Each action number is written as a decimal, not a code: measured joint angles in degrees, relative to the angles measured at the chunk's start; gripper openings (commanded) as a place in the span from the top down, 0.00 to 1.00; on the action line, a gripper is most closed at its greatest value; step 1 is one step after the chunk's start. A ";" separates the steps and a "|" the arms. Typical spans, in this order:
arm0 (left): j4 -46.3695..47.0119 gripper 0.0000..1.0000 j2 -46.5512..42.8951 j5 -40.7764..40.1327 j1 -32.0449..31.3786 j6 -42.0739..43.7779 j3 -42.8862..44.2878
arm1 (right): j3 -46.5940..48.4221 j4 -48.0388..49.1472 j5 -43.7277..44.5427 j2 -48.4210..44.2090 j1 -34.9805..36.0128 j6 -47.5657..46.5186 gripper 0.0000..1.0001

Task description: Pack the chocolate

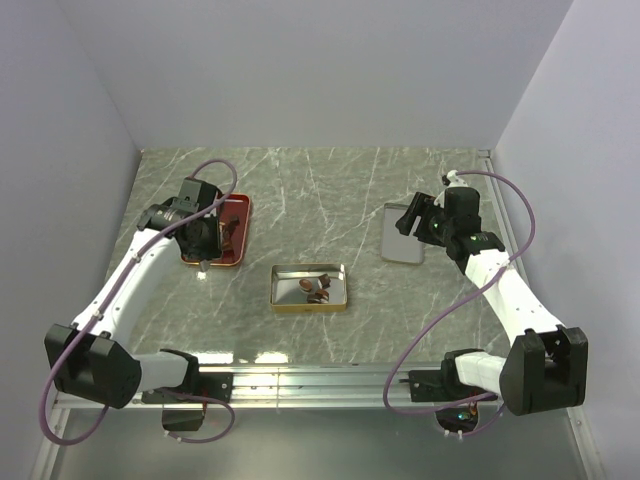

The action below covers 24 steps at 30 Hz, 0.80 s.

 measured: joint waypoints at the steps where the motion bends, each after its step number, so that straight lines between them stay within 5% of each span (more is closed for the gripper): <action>1: -0.20 0.64 -0.09 0.07 0.00 -0.07 0.00 | 0.00 0.00 -0.02 0.00 0.00 0.00 0.22; 24: -1.99 0.65 -5.92 7.85 -0.90 0.72 1.84 | 0.00 0.02 -0.20 0.13 0.11 0.02 0.22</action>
